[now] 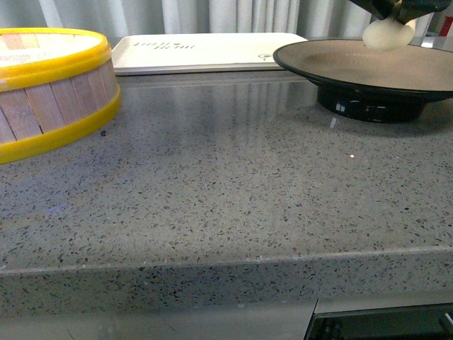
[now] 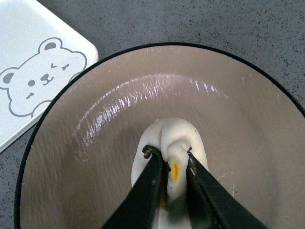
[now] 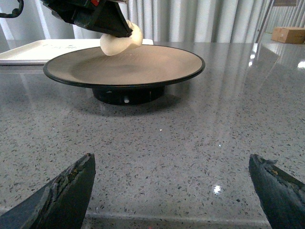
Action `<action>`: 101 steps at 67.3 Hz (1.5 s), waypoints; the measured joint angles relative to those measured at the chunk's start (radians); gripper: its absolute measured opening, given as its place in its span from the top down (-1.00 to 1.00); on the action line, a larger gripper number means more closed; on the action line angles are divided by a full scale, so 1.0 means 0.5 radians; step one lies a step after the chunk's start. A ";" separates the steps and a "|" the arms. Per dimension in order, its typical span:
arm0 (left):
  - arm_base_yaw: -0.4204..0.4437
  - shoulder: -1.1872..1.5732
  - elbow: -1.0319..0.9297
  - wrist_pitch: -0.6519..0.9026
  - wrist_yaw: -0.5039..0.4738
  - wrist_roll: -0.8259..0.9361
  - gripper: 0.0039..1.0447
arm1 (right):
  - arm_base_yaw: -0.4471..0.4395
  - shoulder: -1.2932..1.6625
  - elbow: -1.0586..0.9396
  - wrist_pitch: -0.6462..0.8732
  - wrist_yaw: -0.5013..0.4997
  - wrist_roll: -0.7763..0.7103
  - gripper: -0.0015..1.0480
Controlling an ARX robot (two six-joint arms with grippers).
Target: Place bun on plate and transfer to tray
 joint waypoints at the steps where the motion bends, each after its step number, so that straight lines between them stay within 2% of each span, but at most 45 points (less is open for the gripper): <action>1: 0.000 0.001 0.000 -0.001 -0.001 0.001 0.61 | 0.000 0.000 0.000 0.000 0.000 0.000 -0.84; 6: 0.000 0.001 -0.002 -0.002 -0.002 0.002 0.35 | 0.000 0.000 0.000 0.000 0.000 0.000 -0.84; 13: 0.000 0.001 -0.010 -0.002 0.003 0.002 0.09 | 0.000 0.000 0.000 0.000 0.000 0.000 -0.84; 22: 0.000 0.001 -0.021 -0.002 0.009 0.016 -0.44 | 0.000 0.000 0.000 0.000 0.000 0.000 -0.84; 34: 0.000 0.001 -0.021 -0.003 -0.038 0.063 -0.91 | 0.000 0.000 0.000 0.000 0.000 0.000 -0.84; 46: 0.000 0.001 -0.006 -0.012 -0.089 0.076 -0.88 | 0.000 0.000 0.000 0.000 0.000 0.000 -0.84; 62: 0.020 -0.069 -0.042 0.024 -0.034 0.037 -0.88 | 0.000 0.000 0.000 0.000 0.000 0.000 -0.84; 75: 0.126 -0.411 -0.335 0.233 -0.020 0.013 -0.88 | 0.000 0.000 0.000 0.000 0.000 0.000 -0.84; 82: 0.318 -0.903 -0.797 0.490 -0.049 0.071 -0.88 | 0.000 0.000 0.000 0.000 0.000 0.000 -0.84; 88: 0.448 -1.171 -1.072 0.591 -0.034 0.076 -0.88 | 0.000 0.000 0.000 0.000 0.000 0.000 -0.84; 101: 0.868 -1.773 -1.772 0.717 0.174 0.099 -0.88 | 0.000 0.000 0.000 0.000 0.000 0.000 -0.84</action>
